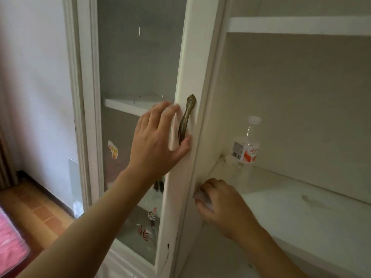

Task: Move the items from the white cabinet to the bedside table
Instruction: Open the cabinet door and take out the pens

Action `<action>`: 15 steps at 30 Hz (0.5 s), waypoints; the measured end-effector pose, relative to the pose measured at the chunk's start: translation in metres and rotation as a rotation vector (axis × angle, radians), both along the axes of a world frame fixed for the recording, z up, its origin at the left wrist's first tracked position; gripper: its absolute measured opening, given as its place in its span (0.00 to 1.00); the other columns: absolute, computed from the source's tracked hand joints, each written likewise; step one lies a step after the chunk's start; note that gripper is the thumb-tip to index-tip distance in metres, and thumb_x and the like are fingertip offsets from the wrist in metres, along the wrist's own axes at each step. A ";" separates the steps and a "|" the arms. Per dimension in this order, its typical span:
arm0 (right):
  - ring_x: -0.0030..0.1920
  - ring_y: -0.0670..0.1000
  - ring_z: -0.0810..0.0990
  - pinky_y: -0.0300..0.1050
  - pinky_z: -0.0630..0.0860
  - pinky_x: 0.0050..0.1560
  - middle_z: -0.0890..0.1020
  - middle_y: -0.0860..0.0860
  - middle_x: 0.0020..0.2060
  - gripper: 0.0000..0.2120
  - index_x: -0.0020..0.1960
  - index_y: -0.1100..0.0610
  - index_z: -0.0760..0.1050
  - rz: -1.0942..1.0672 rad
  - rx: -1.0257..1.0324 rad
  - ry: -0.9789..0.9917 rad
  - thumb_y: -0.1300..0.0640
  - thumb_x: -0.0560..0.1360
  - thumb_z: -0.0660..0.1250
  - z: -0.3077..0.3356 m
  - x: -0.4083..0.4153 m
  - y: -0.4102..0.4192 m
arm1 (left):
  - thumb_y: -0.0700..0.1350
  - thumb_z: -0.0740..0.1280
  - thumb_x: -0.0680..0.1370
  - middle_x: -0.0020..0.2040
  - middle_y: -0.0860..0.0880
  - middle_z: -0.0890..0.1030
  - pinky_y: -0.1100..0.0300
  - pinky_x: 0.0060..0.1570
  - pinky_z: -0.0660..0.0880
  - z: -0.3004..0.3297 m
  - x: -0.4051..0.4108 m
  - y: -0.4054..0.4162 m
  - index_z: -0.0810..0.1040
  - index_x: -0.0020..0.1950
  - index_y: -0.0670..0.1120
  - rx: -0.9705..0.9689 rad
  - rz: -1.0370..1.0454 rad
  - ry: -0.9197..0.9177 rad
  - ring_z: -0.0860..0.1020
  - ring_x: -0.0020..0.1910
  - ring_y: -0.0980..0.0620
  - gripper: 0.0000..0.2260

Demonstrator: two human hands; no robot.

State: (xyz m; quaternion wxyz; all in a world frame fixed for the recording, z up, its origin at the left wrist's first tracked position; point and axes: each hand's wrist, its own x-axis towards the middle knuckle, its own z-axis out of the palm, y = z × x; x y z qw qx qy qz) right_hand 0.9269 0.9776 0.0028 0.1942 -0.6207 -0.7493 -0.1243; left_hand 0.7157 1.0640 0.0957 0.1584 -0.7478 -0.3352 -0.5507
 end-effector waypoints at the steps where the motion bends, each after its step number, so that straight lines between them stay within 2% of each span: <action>1: 0.54 0.50 0.75 0.50 0.73 0.55 0.78 0.45 0.54 0.18 0.58 0.48 0.77 0.003 0.002 -0.003 0.37 0.79 0.57 -0.001 0.001 0.000 | 0.59 0.67 0.79 0.74 0.43 0.70 0.46 0.73 0.67 -0.001 0.001 0.000 0.69 0.75 0.43 0.007 0.009 0.005 0.69 0.73 0.45 0.30; 4: 0.56 0.49 0.74 0.48 0.72 0.56 0.76 0.44 0.56 0.19 0.61 0.46 0.75 0.013 -0.013 0.016 0.37 0.79 0.56 -0.005 0.005 0.003 | 0.58 0.68 0.79 0.74 0.43 0.71 0.45 0.71 0.69 -0.002 0.002 -0.001 0.72 0.73 0.43 0.018 0.043 0.007 0.70 0.72 0.45 0.28; 8: 0.54 0.48 0.74 0.46 0.69 0.52 0.77 0.44 0.54 0.19 0.59 0.46 0.75 0.013 -0.004 0.034 0.36 0.79 0.56 -0.009 0.008 0.007 | 0.56 0.68 0.80 0.74 0.44 0.73 0.45 0.70 0.71 -0.006 0.005 -0.005 0.74 0.69 0.43 0.046 0.080 -0.002 0.73 0.71 0.45 0.23; 12: 0.54 0.48 0.73 0.48 0.72 0.56 0.76 0.45 0.54 0.18 0.60 0.47 0.75 0.028 -0.014 0.082 0.37 0.80 0.58 -0.008 0.008 0.003 | 0.53 0.69 0.81 0.74 0.43 0.74 0.46 0.70 0.71 -0.008 0.007 -0.010 0.76 0.68 0.41 0.063 0.101 -0.018 0.74 0.71 0.45 0.21; 15: 0.56 0.51 0.74 0.52 0.73 0.56 0.78 0.48 0.56 0.18 0.60 0.50 0.77 0.016 -0.018 0.067 0.39 0.79 0.60 -0.004 0.007 0.002 | 0.54 0.68 0.81 0.74 0.44 0.75 0.45 0.70 0.72 -0.007 0.003 -0.017 0.76 0.69 0.42 0.068 0.123 -0.017 0.74 0.71 0.45 0.22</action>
